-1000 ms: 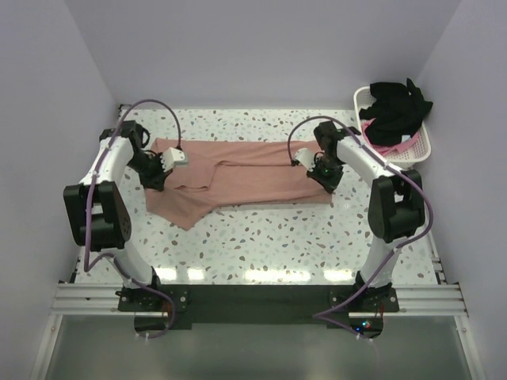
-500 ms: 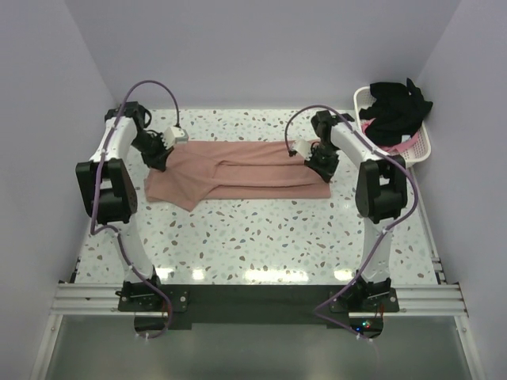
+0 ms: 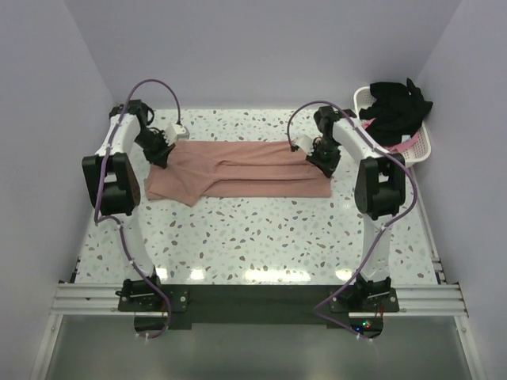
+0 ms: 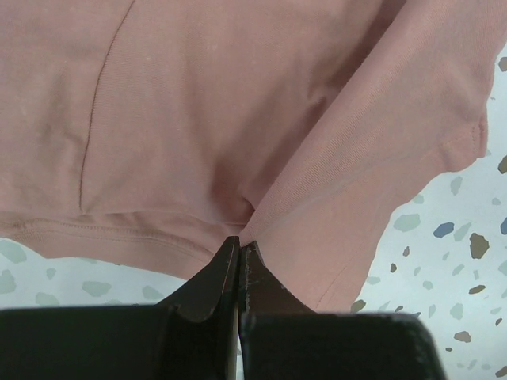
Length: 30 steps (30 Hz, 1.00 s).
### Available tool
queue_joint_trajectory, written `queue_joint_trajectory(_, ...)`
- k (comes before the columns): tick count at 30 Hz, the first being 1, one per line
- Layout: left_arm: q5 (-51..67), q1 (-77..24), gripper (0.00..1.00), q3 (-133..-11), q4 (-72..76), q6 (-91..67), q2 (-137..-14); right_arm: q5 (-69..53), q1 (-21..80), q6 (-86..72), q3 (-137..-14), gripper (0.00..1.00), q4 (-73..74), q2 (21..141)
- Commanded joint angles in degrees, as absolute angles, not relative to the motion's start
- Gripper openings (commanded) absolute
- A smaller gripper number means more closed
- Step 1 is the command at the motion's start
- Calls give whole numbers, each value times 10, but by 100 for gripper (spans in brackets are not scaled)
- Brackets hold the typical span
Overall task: Fold and stack the t-shirts
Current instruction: Fold the tshirt
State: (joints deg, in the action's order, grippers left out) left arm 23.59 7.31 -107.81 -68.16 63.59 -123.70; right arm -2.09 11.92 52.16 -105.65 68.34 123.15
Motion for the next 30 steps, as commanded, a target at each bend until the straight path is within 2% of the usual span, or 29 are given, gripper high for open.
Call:
queue_joint_trajectory(1, 233, 72, 0, -1106, -660, 630, -1240, -8, 115, 531, -1086, 0, 700, 1243)
queue_joint_trajectory(20, 222, 69, 0, -1122, -621, 603, -1280, 20, 115, 506, -1131, 0, 679, 1296)
queue_joint_trajectory(21, 220, 67, 3, -1121, -610, 592, -1282, 28, 115, 501, -1132, 0, 678, 1301)
queue_joint_trajectory(22, 219, 67, 12, -1123, -605, 584, -1284, 31, 115, 497, -1133, 5, 677, 1302)
queue_joint_trajectory(24, 220, 69, 19, -1128, -596, 553, -1285, 40, 116, 484, -1140, 18, 682, 1305)
queue_joint_trajectory(25, 221, 71, 27, -1135, -594, 541, -1284, 44, 115, 477, -1144, 36, 686, 1304)
queue_joint_trajectory(26, 232, 74, 29, -1137, -593, 527, -1282, 42, 115, 469, -1150, 43, 691, 1303)
queue_joint_trajectory(28, 250, 90, 34, -1135, -603, 487, -1266, 32, 116, 439, -1174, 50, 714, 1296)
queue_joint_trajectory(30, 280, 108, 36, -1117, -606, 451, -1231, 16, 115, 407, -1193, 51, 736, 1289)
